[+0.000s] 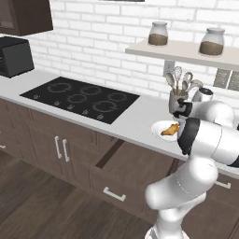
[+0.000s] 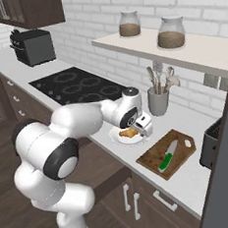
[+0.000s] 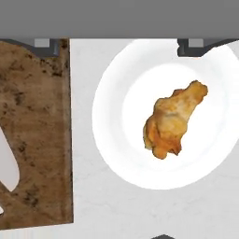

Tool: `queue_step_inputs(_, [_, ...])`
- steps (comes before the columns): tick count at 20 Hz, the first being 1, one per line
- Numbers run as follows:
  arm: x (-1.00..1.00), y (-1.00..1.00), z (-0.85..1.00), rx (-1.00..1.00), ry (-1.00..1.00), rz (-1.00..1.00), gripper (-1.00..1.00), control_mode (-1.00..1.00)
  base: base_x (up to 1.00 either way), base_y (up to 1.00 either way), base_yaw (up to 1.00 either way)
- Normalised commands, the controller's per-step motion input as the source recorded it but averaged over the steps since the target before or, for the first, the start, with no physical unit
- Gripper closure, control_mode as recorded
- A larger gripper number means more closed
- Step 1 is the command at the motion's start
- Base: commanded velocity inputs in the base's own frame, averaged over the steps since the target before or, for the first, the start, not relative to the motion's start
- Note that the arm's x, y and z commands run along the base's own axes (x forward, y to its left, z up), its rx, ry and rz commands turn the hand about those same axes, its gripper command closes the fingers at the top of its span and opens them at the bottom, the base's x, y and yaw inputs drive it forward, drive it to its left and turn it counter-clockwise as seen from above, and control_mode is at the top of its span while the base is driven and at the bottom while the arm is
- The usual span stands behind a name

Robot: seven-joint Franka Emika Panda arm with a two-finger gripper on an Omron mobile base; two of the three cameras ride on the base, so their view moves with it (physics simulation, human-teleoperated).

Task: Pick up the knife from the drawer and place it on the cutting board. Then place the meat from the plate to the cutting board.

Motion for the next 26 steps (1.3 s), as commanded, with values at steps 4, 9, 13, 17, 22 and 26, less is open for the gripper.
queue_step_inputs(4, [0.65,0.01,0.01,0.02,0.0,-0.01,-1.0,-1.0,0.0,0.0,0.0])
queue_step_inputs(9, [0.34,0.17,0.0,0.04,-0.01,-0.01,-1.0,-1.0,0.0,0.0,0.0])
queue_step_inputs(13, [0.22,0.16,-0.05,0.02,0.0,-0.04,-1.0,-1.0,0.0,0.0,0.0])
queue_step_inputs(17, [0.31,0.14,-0.36,0.0,0.02,-0.05,-1.0,-1.0,0.0,0.0,0.0])
queue_step_inputs(22, [0.21,0.09,-0.58,0.0,0.09,-0.07,-1.0,-1.0,0.0,0.0,0.0])
queue_step_inputs(26, [0.04,0.04,-0.53,0.0,0.08,-0.07,-1.0,-1.0,0.0,0.0,0.0])
